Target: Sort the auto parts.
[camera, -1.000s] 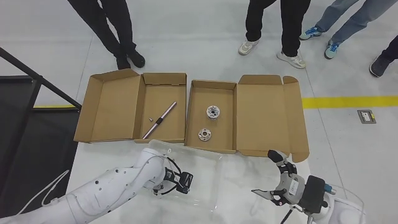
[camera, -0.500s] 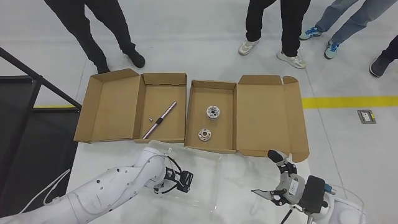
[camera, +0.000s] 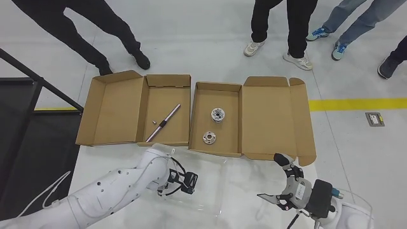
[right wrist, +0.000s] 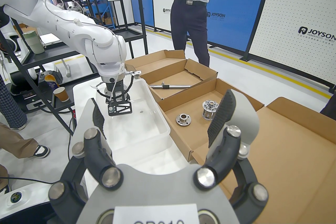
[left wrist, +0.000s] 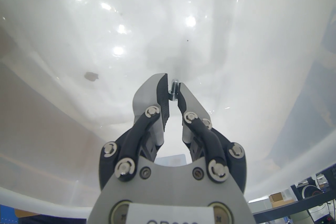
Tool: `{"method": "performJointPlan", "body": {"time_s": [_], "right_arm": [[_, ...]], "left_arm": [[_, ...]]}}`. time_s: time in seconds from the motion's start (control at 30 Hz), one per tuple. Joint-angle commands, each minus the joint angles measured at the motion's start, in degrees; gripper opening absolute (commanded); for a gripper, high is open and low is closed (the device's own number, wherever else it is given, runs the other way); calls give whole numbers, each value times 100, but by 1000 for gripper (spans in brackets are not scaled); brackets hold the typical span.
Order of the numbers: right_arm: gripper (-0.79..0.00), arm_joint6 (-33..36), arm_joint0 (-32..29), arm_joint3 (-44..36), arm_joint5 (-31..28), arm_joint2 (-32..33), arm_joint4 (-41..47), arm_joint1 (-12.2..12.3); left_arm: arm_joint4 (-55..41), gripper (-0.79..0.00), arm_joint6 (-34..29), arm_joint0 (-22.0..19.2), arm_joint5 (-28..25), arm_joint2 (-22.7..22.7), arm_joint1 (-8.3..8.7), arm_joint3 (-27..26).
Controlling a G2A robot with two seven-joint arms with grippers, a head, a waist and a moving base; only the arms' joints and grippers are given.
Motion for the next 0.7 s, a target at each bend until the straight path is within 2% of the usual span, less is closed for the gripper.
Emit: {"method": "performJointPlan", "body": {"time_s": [0.0, 0.17, 0.3, 0.5, 0.67], "right_arm": [[0, 0, 0, 0, 0, 0, 0, 0], [0, 0, 0, 0, 0, 0, 0, 0], [0, 0, 0, 0, 0, 0, 0, 0], [0, 0, 0, 0, 0, 0, 0, 0], [0, 0, 0, 0, 0, 0, 0, 0]], "left_arm": [[-35, -785, 14, 18, 15, -80, 25, -35], [-10, -785, 255, 97, -3, -315, 160, -216], [81, -785, 767, 221, -15, -631, 372, -436], [438, -785, 2203, 631, -5, -1403, 890, -716], [916, -785, 3775, 1190, 61, -2145, 1365, -828]]}}
